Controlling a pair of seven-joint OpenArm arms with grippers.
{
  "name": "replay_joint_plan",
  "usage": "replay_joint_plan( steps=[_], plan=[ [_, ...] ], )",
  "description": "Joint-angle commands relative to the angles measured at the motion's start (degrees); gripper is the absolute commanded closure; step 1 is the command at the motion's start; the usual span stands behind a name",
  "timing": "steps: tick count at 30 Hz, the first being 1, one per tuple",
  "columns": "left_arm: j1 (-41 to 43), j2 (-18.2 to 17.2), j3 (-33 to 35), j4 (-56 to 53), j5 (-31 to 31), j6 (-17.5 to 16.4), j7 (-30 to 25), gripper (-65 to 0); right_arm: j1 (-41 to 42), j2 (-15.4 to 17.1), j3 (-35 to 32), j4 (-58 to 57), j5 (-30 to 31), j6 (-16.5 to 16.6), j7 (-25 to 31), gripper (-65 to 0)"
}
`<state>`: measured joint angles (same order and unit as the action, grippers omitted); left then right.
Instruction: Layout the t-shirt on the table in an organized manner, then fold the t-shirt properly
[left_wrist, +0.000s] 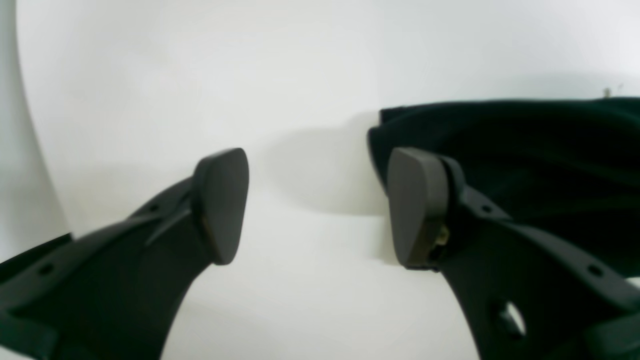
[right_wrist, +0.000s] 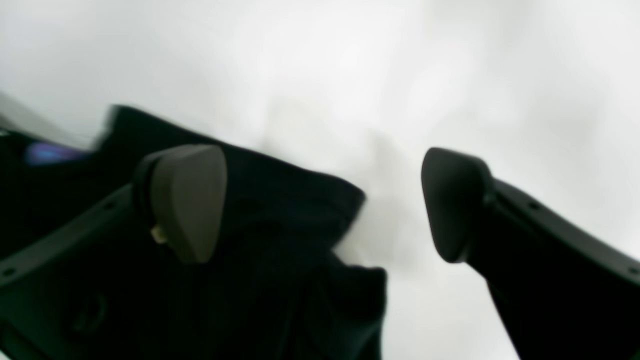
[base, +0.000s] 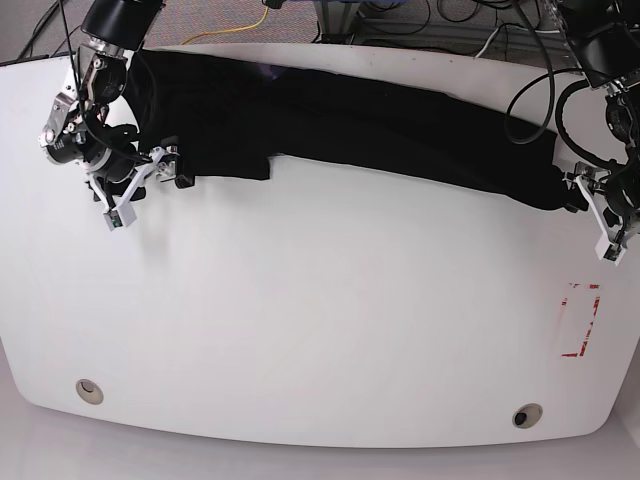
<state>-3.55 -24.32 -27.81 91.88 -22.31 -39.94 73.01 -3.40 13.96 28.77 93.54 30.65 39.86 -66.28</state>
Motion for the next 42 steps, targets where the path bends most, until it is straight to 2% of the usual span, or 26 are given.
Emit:
replay_joint_plan(
  steps=[1,6,16,24,27,31,35,42],
  plan=[
    [-0.89,-1.22,-0.36,1.00,-0.24,-0.06,-0.62,-40.8,0.81,0.95,-1.74,0.75,-1.51,0.14,1.89,-59.1],
    [-0.89,-0.61,-0.36,1.09,-0.24,-0.06,-0.62,-40.8,-0.16,1.21,-4.55,0.84,-3.45,0.14,2.06,-59.1],
    [-0.89,-0.61,-0.36,1.00,-0.24,-0.06,-0.71,-40.8,-2.80,0.86,-4.64,0.75,-3.53,0.14,2.24,-59.1],
    [-0.89,-0.52,-0.27,1.00,-0.24,-0.06,-0.71,-40.8,-4.91,0.86,-4.64,0.49,-3.53,0.14,5.05,-58.8],
    [-0.89,-0.52,-0.19,1.00,-0.24,-0.06,-0.71,-40.8,-5.17,0.77,-4.64,0.49,-3.53,0.14,5.05,-54.7],
    [-0.89,-0.52,-0.10,0.92,-0.24,-0.06,-0.71,-40.8,-5.17,0.77,-4.64,0.57,-3.45,0.14,5.05,-44.9],
    [-0.89,-0.52,-0.10,0.83,-0.24,-0.06,-0.71,-40.8,-4.91,0.77,-4.64,0.75,-3.09,0.14,5.05,-38.2],
    [-0.89,0.18,-0.10,0.92,-0.24,-0.06,-0.71,-40.8,-4.12,0.77,-4.64,0.84,-3.09,0.14,5.05,-37.7]
  ],
)
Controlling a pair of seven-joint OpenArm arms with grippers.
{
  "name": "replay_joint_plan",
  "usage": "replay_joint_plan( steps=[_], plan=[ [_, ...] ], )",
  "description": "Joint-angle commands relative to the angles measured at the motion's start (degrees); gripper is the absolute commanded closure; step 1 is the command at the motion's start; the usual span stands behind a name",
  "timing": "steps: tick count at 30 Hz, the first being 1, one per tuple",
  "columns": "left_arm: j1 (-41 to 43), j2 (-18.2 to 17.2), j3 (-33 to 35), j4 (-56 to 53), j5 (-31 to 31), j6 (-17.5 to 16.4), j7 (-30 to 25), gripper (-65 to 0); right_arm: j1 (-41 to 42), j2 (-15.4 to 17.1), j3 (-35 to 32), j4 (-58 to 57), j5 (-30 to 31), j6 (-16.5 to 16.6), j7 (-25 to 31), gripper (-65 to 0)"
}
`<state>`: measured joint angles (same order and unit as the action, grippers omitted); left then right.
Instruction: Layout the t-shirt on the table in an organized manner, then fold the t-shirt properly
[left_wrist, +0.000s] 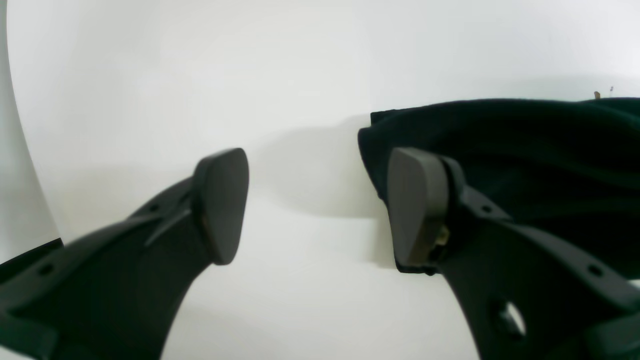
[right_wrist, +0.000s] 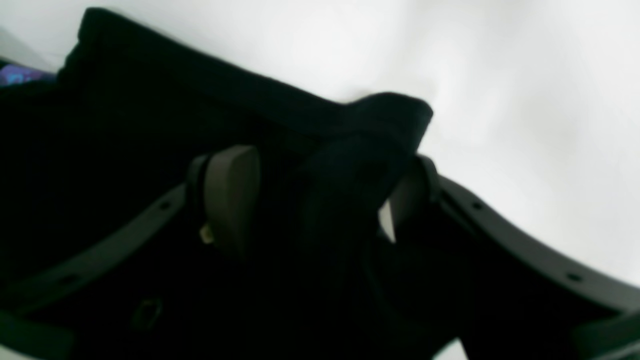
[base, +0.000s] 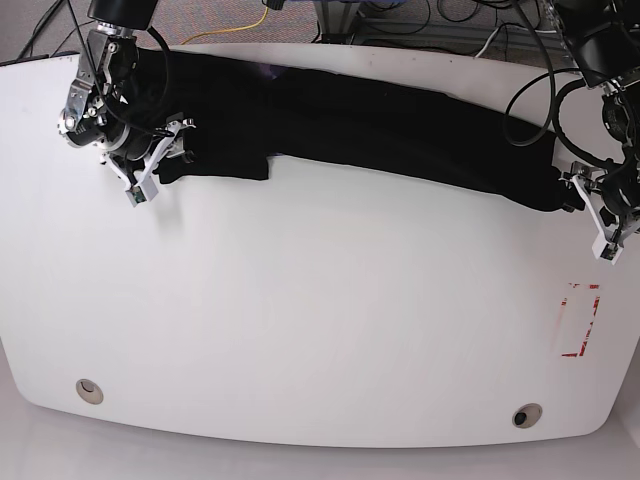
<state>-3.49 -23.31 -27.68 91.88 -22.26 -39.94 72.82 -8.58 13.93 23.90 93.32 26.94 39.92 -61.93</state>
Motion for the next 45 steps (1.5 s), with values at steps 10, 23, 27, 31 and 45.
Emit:
replay_joint_plan(
  steps=[10,23,27,31,45],
  plan=[
    [-0.87,-0.82,-0.32,0.74,-0.29,-0.06,-0.51,-40.8,1.77,0.79,0.23,1.06,0.62,0.08,0.70,-37.7],
    [-0.87,-0.82,-0.32,0.74,-0.29,-0.06,-0.51,-40.8,1.77,0.70,0.14,1.14,0.89,0.08,0.70,-37.7],
    [-0.87,-0.82,-0.32,0.74,-0.20,-0.06,-0.51,-40.8,2.21,0.88,0.14,1.14,4.05,0.08,0.53,-37.7],
    [-0.87,-0.82,-0.23,0.74,-0.20,-0.06,-0.51,-40.8,2.47,1.06,0.14,1.14,6.16,0.08,-1.15,-37.7],
    [-0.87,-0.82,-0.23,0.74,-0.20,-0.06,-0.51,-40.8,2.47,1.14,0.14,1.49,8.62,0.08,-1.76,-37.3]
  ],
)
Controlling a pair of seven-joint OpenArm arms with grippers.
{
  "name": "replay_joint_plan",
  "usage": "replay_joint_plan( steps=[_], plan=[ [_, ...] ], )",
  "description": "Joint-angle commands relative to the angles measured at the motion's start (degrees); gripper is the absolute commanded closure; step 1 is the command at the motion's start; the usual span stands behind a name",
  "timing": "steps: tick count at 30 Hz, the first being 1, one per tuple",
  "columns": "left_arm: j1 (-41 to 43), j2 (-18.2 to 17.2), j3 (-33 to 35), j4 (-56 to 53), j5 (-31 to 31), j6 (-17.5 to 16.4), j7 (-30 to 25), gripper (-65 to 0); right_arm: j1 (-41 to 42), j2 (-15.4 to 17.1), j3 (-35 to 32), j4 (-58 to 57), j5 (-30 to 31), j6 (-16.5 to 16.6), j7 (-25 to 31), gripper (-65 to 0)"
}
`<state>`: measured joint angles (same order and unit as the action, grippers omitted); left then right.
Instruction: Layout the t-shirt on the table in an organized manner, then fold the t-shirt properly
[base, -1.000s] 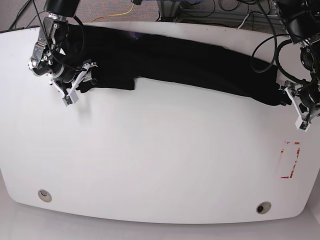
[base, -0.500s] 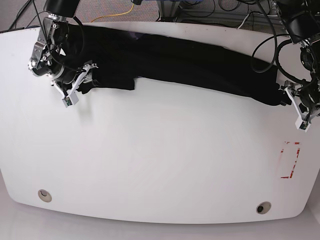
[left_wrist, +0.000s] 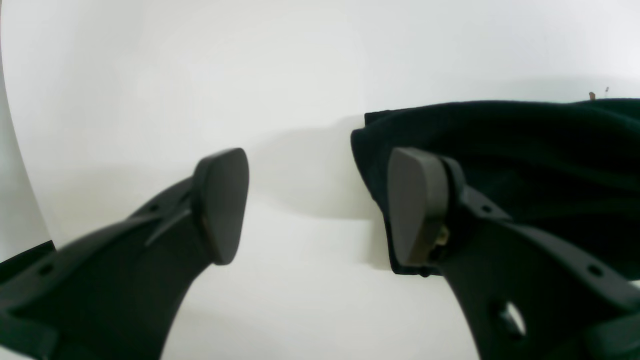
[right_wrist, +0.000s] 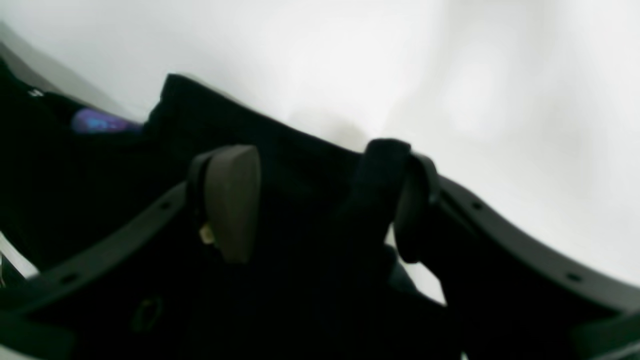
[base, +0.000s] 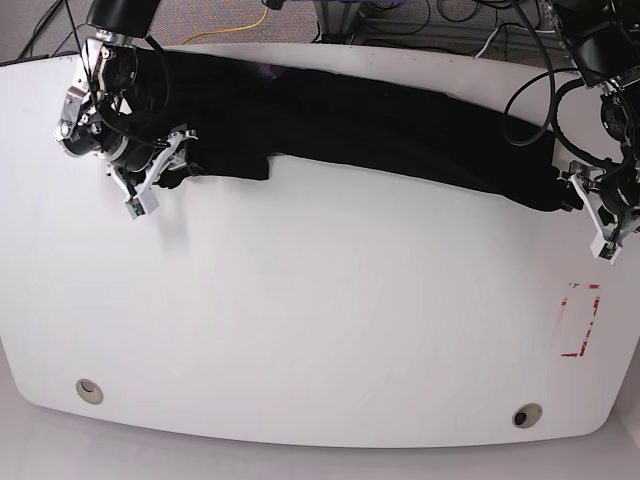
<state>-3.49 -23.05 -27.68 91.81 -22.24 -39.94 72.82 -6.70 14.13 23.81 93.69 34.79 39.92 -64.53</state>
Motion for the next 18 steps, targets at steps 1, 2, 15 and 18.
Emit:
replay_joint_plan(
  steps=[1,2,15,18],
  plan=[
    [-0.87,-1.08,-0.23,0.81,-0.22,-0.06,-0.51,-40.8,0.50,0.86,0.23,1.12,0.69,0.08,0.84,-37.1],
    [-0.87,-1.08,-0.23,0.81,-0.22,-0.06,-0.51,-40.8,0.50,0.86,0.23,1.04,0.69,0.08,0.84,-37.1],
    [-0.87,-1.08,-0.14,0.72,-0.22,-0.06,-0.51,-40.8,0.59,0.77,0.23,1.04,0.86,0.08,0.84,-2.1],
    [-0.87,-1.08,-0.14,0.72,-0.22,-0.06,-0.51,-40.8,0.59,0.77,0.23,1.12,0.95,0.08,0.84,-1.7]
  ],
)
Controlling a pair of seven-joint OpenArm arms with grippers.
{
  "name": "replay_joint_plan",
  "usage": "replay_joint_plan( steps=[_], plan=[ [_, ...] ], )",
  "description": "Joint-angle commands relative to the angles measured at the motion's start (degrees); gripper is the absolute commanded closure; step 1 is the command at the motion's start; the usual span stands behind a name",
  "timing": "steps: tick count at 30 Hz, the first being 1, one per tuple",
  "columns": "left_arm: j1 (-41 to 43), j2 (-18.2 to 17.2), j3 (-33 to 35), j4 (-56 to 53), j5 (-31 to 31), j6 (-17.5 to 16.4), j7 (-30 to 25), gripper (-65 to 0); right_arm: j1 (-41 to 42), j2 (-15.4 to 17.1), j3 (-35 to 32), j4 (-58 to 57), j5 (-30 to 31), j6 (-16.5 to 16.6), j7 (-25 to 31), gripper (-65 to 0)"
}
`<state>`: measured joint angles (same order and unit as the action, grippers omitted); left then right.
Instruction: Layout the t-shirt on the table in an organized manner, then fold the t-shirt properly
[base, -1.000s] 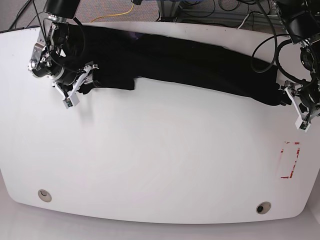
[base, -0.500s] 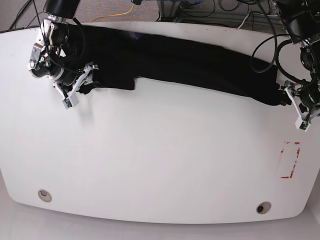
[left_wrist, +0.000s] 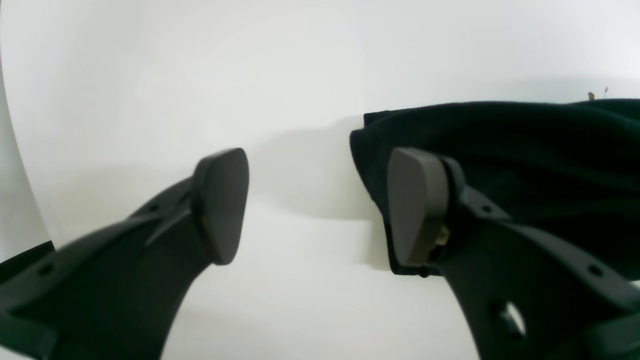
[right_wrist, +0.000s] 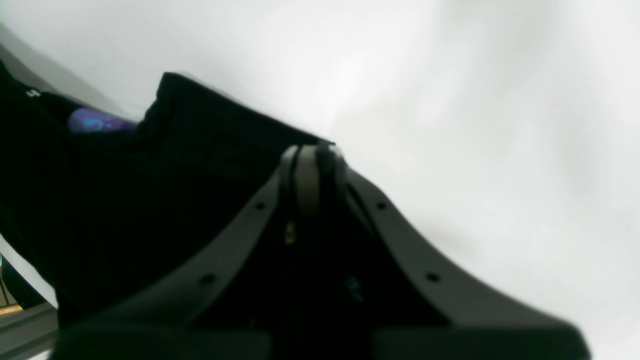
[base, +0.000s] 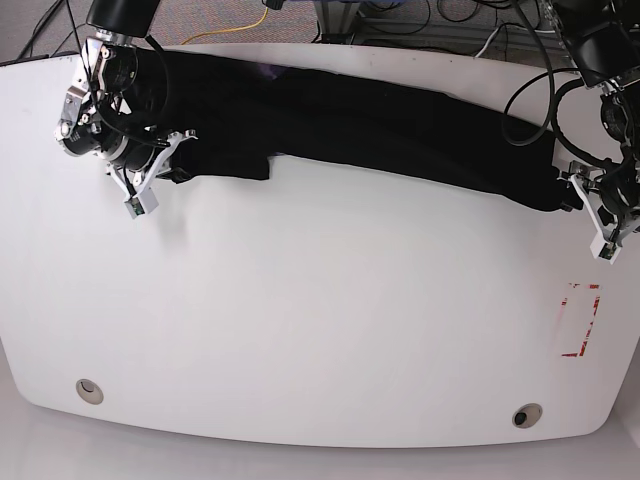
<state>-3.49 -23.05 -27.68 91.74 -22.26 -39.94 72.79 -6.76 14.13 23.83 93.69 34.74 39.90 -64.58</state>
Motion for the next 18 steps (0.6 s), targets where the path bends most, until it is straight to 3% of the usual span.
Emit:
replay_joint_plan(
  steps=[1,7,18],
  plan=[
    [-0.87,-1.08,-0.14,0.78,-0.20,-0.06,-0.49,-40.8,0.65,0.77,0.21,1.21,1.08,0.10,0.88,-1.6],
    [-0.87,-1.08,-0.14,0.78,-0.11,-0.06,-0.49,-40.8,-1.19,0.95,0.21,6.13,5.04,0.10,-0.08,-1.6],
    [-0.25,-1.00,-0.05,0.78,-0.11,-0.06,-0.57,-40.8,-5.06,1.03,0.21,16.07,15.15,0.10,-8.61,-1.6]
  ],
)
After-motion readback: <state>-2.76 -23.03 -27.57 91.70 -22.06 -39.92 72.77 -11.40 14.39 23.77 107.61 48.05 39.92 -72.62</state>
